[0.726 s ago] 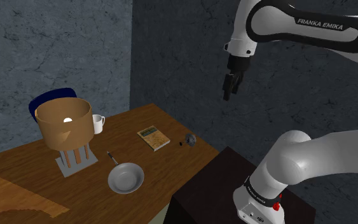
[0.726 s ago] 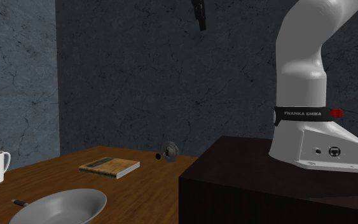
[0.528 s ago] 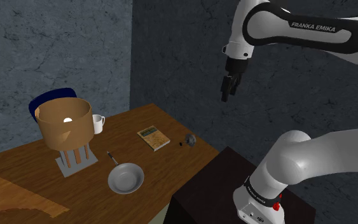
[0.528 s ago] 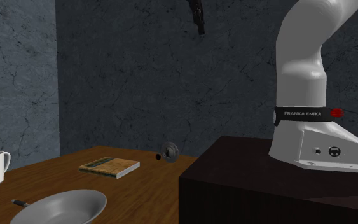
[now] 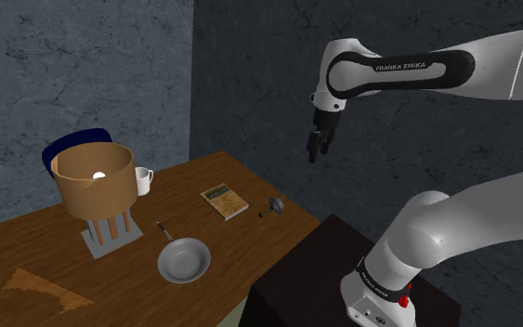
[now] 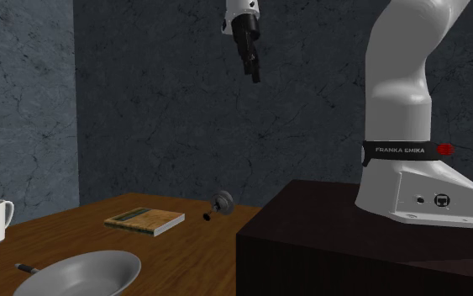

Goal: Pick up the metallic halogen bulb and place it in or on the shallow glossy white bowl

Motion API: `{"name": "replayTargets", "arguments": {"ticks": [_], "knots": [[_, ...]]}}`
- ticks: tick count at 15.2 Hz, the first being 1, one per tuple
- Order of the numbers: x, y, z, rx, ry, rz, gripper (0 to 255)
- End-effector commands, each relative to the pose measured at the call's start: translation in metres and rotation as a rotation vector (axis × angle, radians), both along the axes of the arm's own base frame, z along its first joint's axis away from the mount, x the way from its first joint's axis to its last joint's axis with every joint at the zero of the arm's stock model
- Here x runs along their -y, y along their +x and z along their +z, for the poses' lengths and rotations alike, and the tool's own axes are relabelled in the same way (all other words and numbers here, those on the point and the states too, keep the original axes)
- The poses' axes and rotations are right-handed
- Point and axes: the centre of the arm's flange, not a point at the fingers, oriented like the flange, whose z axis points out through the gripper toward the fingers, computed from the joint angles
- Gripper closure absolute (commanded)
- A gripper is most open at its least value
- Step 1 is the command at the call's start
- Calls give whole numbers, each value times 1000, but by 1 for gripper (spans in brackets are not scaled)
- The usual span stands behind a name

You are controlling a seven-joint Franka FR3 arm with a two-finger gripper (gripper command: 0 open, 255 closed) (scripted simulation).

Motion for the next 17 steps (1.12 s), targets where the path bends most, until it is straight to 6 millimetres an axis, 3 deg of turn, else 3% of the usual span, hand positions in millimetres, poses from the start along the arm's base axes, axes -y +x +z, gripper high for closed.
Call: {"name": "replayTargets", "arguments": {"ticks": [1,17], "knots": [[10,13,-22,-2,7,-4,0],[87,99,-206,-31,65,-40,0]]}}
